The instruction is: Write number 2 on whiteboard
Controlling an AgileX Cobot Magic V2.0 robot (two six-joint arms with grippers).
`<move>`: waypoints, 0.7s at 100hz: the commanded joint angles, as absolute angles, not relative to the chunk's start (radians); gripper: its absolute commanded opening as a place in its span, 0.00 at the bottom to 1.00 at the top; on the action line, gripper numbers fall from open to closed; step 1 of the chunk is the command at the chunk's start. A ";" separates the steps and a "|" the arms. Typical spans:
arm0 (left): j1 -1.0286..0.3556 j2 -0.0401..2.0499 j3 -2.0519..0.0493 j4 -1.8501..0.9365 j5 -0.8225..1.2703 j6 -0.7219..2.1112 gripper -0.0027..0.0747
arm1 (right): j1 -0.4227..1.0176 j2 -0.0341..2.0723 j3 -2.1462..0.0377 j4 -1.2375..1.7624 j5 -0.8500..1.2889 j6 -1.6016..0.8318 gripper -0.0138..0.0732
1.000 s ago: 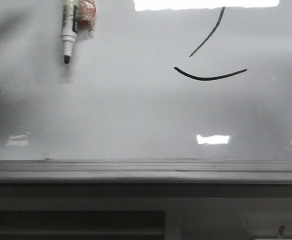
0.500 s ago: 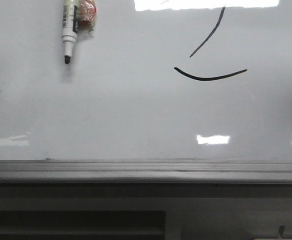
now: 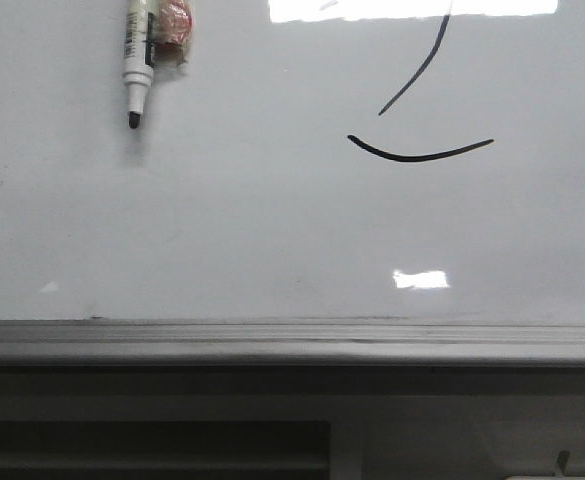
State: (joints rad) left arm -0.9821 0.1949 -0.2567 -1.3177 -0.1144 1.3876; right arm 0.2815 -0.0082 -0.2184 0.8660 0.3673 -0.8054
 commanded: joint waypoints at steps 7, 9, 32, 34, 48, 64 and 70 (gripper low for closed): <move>-0.981 0.132 -0.246 -1.362 -0.130 1.384 0.01 | 0.273 -0.018 -0.205 0.904 0.286 -0.816 0.10; -0.981 0.130 -0.246 -1.370 -0.130 1.384 0.01 | 0.273 -0.018 -0.205 0.904 0.284 -0.816 0.10; -0.981 0.130 -0.246 -1.406 -0.126 1.384 0.01 | 0.273 -0.018 -0.203 0.904 0.286 -0.816 0.10; -0.981 0.130 -0.246 -1.406 -0.124 1.384 0.01 | 0.273 -0.018 -0.203 0.904 0.286 -0.816 0.10; -0.981 0.130 -0.246 -1.406 -0.121 1.384 0.01 | 0.273 -0.018 -0.203 0.906 0.289 -0.816 0.10; -0.981 0.130 -0.246 -1.406 -0.121 1.384 0.01 | 0.273 -0.018 -0.203 0.906 0.289 -0.816 0.10; -0.981 0.130 -0.246 -1.406 -0.121 1.384 0.01 | 0.273 -0.018 -0.203 0.906 0.289 -0.816 0.10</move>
State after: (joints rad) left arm -0.9821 0.1210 -0.2194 -1.4049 -0.1186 1.3876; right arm 0.2815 -0.0123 -0.1773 0.8797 0.3438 -0.8054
